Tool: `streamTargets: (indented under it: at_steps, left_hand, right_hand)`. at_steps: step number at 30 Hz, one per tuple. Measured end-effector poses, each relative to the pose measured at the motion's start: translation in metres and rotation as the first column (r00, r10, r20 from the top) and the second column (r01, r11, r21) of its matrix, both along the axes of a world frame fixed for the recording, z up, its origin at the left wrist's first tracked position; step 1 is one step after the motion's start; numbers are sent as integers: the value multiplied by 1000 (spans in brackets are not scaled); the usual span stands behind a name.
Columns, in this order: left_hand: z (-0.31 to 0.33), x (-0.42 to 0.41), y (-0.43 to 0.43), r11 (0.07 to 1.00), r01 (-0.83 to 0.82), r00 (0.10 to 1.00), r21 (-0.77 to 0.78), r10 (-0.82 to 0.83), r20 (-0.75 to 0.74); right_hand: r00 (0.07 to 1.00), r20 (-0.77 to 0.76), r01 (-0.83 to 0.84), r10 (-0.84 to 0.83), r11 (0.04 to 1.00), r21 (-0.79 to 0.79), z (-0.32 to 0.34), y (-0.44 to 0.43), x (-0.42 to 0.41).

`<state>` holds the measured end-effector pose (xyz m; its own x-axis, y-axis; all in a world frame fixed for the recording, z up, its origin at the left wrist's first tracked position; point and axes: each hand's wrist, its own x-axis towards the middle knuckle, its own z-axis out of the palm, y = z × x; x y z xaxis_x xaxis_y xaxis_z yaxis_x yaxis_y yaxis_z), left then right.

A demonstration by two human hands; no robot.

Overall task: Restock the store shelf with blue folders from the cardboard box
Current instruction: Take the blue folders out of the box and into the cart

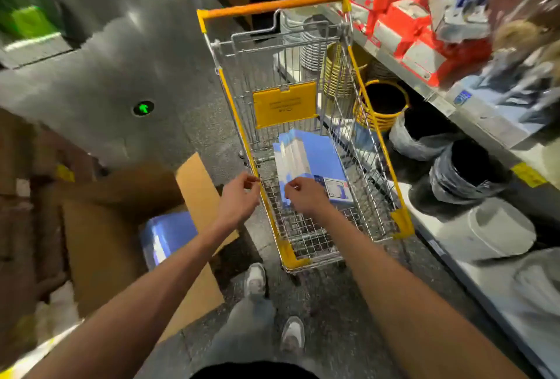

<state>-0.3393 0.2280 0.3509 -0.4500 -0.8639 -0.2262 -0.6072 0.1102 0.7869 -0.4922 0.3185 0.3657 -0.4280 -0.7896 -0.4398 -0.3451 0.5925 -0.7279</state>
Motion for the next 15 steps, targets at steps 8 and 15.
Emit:
streamTargets:
  at_steps: [8, 15]
  left_hand:
    - [-7, 148, 10, 984, -178, 982, 28, 175, 76]
    - [-41, 287, 2, 899, -428, 901, 90, 417, 117]
  right_hand:
    - [971, 87, -224, 223, 974, 8, -12, -42, 122]
    - [909, 114, -411, 401, 908, 83, -43, -91, 250]
